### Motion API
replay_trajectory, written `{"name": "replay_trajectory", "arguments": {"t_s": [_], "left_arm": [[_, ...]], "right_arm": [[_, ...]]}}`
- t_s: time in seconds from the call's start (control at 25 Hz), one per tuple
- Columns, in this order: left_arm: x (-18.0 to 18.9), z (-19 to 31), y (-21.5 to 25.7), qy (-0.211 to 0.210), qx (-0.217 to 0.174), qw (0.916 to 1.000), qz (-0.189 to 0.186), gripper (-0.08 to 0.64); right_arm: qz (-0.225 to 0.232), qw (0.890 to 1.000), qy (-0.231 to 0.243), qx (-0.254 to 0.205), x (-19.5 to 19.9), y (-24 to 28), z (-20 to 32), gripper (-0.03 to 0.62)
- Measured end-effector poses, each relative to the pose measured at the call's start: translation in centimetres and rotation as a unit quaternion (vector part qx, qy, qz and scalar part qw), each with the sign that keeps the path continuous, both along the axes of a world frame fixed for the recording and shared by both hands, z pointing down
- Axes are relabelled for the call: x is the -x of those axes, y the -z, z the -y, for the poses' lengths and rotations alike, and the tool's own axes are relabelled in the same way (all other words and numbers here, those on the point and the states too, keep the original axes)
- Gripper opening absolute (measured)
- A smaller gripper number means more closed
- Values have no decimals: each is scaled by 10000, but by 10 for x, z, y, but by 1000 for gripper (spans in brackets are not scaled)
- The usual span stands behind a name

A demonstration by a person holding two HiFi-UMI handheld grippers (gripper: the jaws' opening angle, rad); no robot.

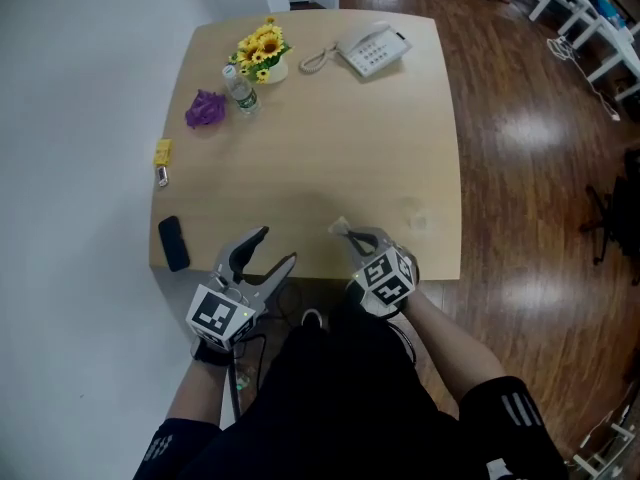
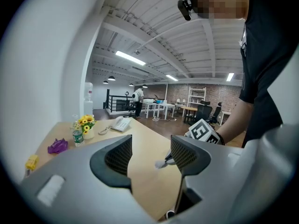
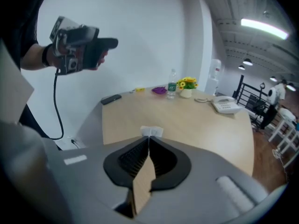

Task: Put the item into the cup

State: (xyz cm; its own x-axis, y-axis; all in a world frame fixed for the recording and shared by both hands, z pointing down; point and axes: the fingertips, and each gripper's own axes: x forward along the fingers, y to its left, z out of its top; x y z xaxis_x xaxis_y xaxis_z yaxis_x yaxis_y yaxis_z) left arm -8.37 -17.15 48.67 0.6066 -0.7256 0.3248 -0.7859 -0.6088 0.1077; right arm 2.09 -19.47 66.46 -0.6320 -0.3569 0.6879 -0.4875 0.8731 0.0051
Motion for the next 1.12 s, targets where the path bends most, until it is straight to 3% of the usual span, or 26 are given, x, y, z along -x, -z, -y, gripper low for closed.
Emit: {"name": "replay_trajectory", "arguments": {"t_s": [0.32, 0.48, 0.72, 1.12], "left_arm": [[-57, 15, 5, -572, -166, 9982, -108, 253], [-79, 22, 6, -727, -186, 9971, -86, 253], [-92, 27, 5, -747, -102, 9972, -6, 253], [-102, 36, 4, -662, -69, 9978, 60, 253]], "right_arm": [[-242, 9896, -1414, -135, -153, 15, 32, 18], [-454, 9822, -1824, -35, -204, -1, 42, 18], [-541, 9800, -1899, 268, -222, -27, 48, 18], [-887, 9838, -1461, 544, -211, -62, 47, 18]]}}
